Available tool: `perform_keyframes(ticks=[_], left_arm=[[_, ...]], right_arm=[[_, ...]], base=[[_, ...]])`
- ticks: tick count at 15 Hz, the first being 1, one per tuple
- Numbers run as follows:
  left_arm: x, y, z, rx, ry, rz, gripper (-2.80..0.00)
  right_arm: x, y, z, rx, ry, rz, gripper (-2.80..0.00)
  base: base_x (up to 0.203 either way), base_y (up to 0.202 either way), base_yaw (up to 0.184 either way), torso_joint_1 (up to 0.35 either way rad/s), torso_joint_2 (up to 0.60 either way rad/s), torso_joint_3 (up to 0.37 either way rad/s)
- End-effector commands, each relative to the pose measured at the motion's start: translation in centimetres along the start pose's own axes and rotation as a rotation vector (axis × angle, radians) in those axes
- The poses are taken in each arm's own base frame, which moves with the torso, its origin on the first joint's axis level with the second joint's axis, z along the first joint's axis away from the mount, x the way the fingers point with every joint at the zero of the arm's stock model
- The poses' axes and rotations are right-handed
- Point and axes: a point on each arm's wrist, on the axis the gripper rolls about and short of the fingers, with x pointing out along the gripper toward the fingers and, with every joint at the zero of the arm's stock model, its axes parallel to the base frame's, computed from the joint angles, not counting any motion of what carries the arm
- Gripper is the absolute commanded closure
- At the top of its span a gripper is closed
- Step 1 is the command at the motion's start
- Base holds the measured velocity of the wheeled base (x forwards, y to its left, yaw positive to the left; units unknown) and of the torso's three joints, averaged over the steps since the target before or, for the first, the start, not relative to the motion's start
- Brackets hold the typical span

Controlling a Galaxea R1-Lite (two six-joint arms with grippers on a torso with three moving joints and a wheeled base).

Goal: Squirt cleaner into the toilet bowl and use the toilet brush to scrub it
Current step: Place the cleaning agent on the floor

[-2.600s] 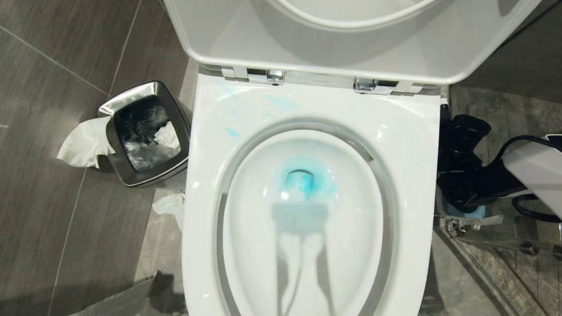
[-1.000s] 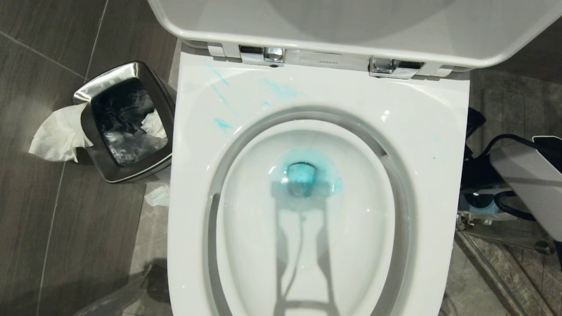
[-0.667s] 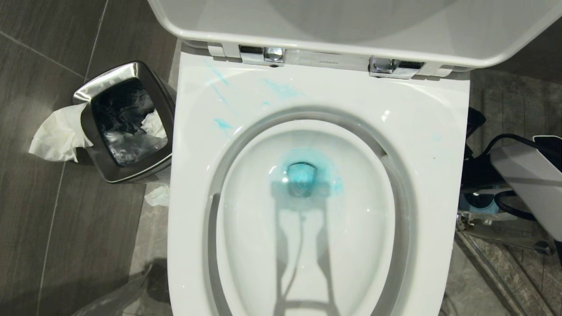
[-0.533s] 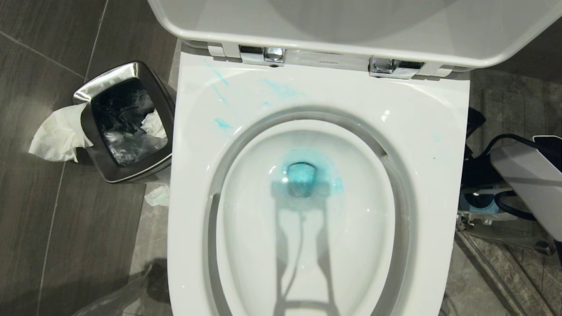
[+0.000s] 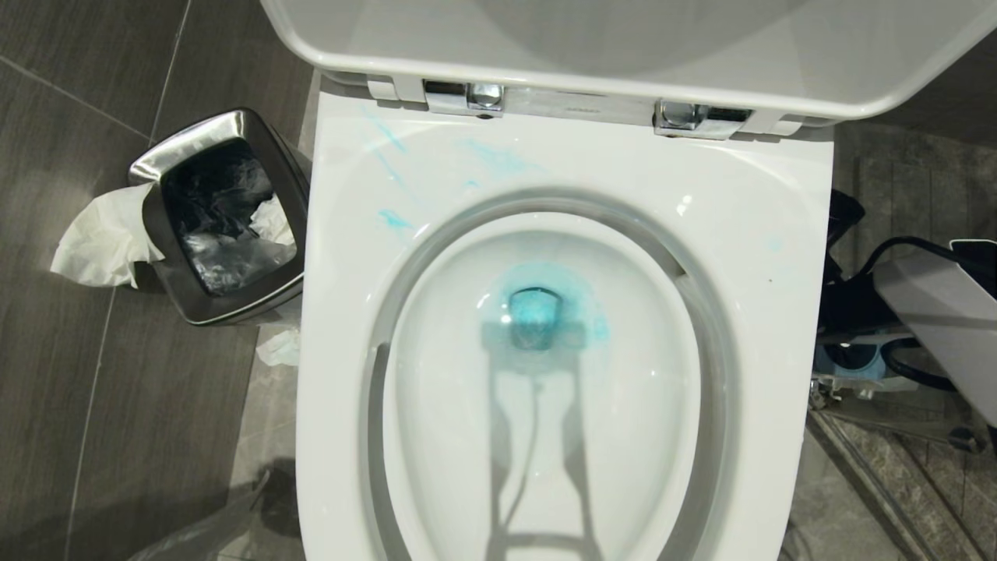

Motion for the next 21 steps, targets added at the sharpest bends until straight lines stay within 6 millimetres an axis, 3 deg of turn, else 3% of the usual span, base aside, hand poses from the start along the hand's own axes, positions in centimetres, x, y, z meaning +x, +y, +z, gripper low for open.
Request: perform_keyframes(ticks=[1, 8, 14, 15, 18, 21], left_arm=[[0.0, 0.0, 0.0, 0.0, 0.003, -0.001, 0.0], [0.0, 0.0, 0.0, -0.009, 0.003, 0.004, 0.0], [0.0, 0.0, 0.0, -0.013, 0.003, 0.009, 0.0], [0.0, 0.0, 0.0, -0.015, 0.003, 0.009, 0.0], [0.0, 0.0, 0.0, -0.016, 0.003, 0.01, 0.0], [0.0, 0.0, 0.0, -0.016, 0.003, 0.01, 0.0]], right_arm=[[-0.4, -0.1, 0.6, 0.001, 0.0, 0.002, -2.8], [-5.0, -0.4, 1.3, 0.001, 0.151, 0.038, -2.8], [-10.0, -1.4, 5.2, 0.002, 0.2, 0.048, -2.8], [-10.9, -1.5, 5.8, 0.003, 0.206, 0.05, 0.0], [-13.4, -1.9, 7.4, 0.001, 0.222, 0.05, 0.0], [-15.3, -2.1, 7.7, 0.001, 0.251, 0.056, 0.0]], base=[[0.0, 0.0, 0.0, 0.0, 0.0, 0.0], [0.0, 0.0, 0.0, 0.0, 0.0, 0.0], [0.0, 0.0, 0.0, 0.0, 0.0, 0.0], [0.0, 0.0, 0.0, 0.0, 0.0, 0.0], [0.0, 0.0, 0.0, 0.0, 0.0, 0.0], [0.0, 0.0, 0.0, 0.0, 0.0, 0.0]])
